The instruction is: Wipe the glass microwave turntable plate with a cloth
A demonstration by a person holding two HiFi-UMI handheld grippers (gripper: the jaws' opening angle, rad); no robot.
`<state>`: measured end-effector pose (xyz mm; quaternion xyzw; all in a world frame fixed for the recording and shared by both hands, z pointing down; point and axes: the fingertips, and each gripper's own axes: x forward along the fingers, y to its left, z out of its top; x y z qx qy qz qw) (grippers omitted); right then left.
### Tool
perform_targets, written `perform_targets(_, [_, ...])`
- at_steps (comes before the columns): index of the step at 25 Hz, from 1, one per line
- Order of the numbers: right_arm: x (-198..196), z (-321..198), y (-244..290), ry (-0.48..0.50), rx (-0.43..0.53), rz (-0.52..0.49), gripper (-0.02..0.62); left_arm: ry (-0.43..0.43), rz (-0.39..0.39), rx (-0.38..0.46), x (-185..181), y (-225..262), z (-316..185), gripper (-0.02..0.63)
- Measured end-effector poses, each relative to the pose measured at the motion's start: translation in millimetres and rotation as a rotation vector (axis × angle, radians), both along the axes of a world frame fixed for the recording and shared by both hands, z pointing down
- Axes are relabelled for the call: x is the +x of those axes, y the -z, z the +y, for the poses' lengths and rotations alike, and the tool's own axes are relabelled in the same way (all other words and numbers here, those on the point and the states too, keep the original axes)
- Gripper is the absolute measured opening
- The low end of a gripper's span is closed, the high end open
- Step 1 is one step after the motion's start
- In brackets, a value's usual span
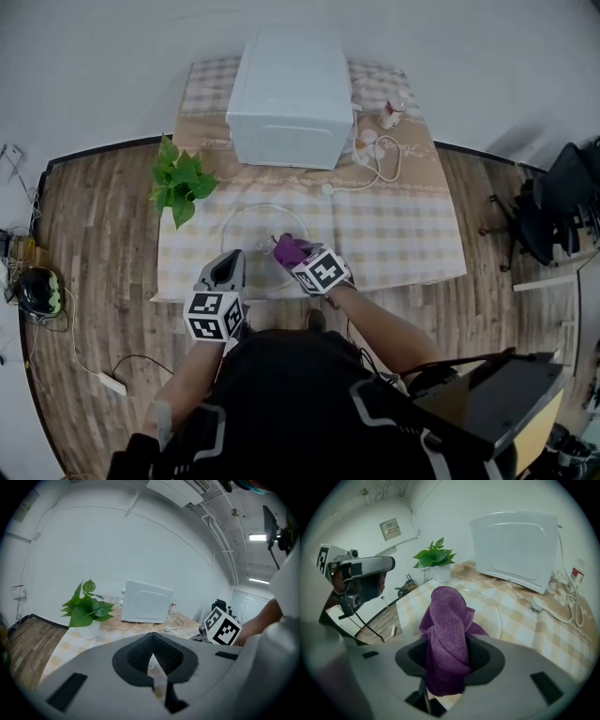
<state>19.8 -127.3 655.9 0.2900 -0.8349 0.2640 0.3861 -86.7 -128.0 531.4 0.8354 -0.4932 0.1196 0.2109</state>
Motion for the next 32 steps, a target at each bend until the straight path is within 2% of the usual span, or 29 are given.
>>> perform_targets(3, [-38.3, -0.2, 5.3, 0.088, 0.006, -0.043, 0.181, 0.061, -0.011, -0.013, -21.2, -3.0, 7.7, 0.002])
perform_targets(9, [-113.3, 14.1, 2.3, 0.276, -0.009, -0.062, 0.181, 0.207, -0.038, -0.033, -73.6, -10.0, 27.5, 0.002])
perform_targets(13, [-148.6, 26.5, -6.0, 0.372, -0.022, -0.063, 0.181, 0.314, -0.044, -0.051, -105.0, -15.4, 47.2, 0.002])
perform_targets(17, [-173.1, 35.5, -16.7, 0.439, -0.035, -0.044, 0.181, 0.38, -0.041, -0.054, -123.1, -15.4, 60.9, 0.002])
perform_targets(21, [-183.9, 42.5, -25.4, 0.473, -0.038, -0.019, 0.181, 0.411, -0.041, -0.056, -131.3, -14.4, 70.4, 0.003])
perform_targets(27, [-179.0, 42.8, -27.7, 0.45, -0.042, -0.028, 0.181, 0.425, -0.043, -0.079, -133.2, -20.4, 68.3, 0.002])
perform_targets(32, [-164.2, 44.5, -28.3, 0.418, -0.045, -0.033, 0.181, 0.356, -0.05, -0.073, -115.4, -20.9, 56.0, 0.002])
